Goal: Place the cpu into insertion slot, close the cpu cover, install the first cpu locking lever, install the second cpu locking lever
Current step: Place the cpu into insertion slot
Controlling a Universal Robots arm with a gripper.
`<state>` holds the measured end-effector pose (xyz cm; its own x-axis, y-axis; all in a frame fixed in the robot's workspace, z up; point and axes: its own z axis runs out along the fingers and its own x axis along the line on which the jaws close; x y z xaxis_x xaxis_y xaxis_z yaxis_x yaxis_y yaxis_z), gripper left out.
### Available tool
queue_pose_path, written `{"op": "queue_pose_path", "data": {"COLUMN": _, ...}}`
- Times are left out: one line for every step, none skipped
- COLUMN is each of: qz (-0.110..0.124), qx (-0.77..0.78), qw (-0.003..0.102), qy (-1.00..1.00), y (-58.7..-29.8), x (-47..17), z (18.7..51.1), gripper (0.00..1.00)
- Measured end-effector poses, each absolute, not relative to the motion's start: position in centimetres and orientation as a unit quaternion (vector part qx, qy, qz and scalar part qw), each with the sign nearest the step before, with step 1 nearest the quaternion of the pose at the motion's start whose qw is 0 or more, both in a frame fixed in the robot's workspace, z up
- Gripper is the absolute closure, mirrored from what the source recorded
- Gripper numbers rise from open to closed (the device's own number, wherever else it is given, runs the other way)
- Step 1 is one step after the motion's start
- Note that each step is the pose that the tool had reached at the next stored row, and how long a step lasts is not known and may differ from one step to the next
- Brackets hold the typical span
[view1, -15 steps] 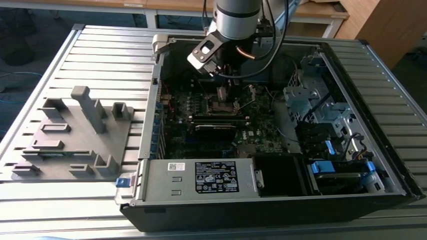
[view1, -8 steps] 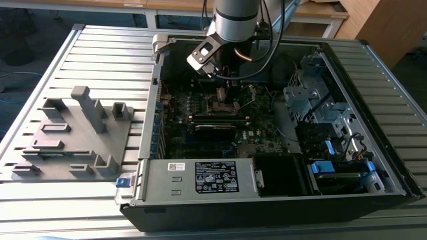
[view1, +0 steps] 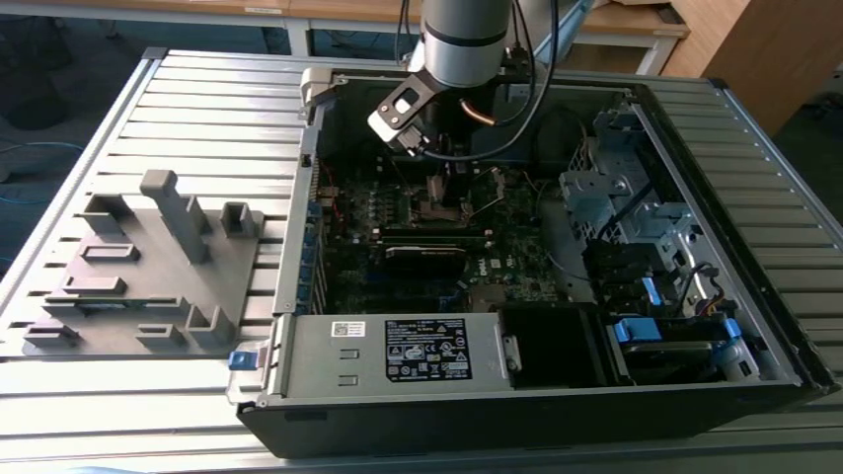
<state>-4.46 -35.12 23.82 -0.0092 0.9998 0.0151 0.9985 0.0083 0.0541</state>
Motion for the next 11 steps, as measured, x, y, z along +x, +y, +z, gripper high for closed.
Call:
{"op": "queue_pose_path", "data": {"qz": 0.025, "qx": 0.704, "qw": 0.014, "qy": 0.710, "y": -35.12, "x": -4.46, "z": 23.81, "gripper": 0.46}}
{"op": "queue_pose_path", "data": {"qz": 0.025, "qx": 0.704, "qw": 0.014, "qy": 0.710, "y": -35.12, "x": -4.46, "z": 23.82, "gripper": 0.46}}
{"op": "queue_pose_path", "data": {"qz": 0.025, "qx": 0.704, "qw": 0.014, "qy": 0.710, "y": -35.12, "x": -4.46, "z": 23.81, "gripper": 0.46}}
{"op": "queue_pose_path", "data": {"qz": 0.025, "qx": 0.704, "qw": 0.014, "qy": 0.710, "y": -35.12, "x": -4.46, "z": 23.80, "gripper": 0.46}}
{"op": "queue_pose_path", "data": {"qz": 0.025, "qx": 0.704, "qw": 0.014, "qy": 0.710, "y": -35.12, "x": -4.46, "z": 23.79, "gripper": 0.46}}
{"op": "queue_pose_path", "data": {"qz": 0.025, "qx": 0.704, "qw": 0.014, "qy": 0.710, "y": -35.12, "x": -4.46, "z": 23.72, "gripper": 0.46}}
{"op": "queue_pose_path", "data": {"qz": 0.025, "qx": 0.704, "qw": 0.014, "qy": 0.710, "y": -35.12, "x": -4.46, "z": 23.68, "gripper": 0.46}}
{"op": "queue_pose_path", "data": {"qz": 0.025, "qx": 0.704, "qw": 0.014, "qy": 0.710, "y": -35.12, "x": -4.46, "z": 23.68, "gripper": 0.46}}
{"op": "queue_pose_path", "data": {"qz": 0.025, "qx": 0.704, "qw": 0.014, "qy": 0.710, "y": -35.12, "x": -4.46, "z": 23.67, "gripper": 0.46}}
{"op": "queue_pose_path", "data": {"qz": 0.025, "qx": 0.704, "qw": 0.014, "qy": 0.710, "y": -35.12, "x": -4.46, "z": 23.67, "gripper": 0.46}}
{"op": "queue_pose_path", "data": {"qz": 0.025, "qx": 0.704, "qw": 0.014, "qy": 0.710, "y": -35.12, "x": -4.46, "z": 23.67, "gripper": 0.46}}
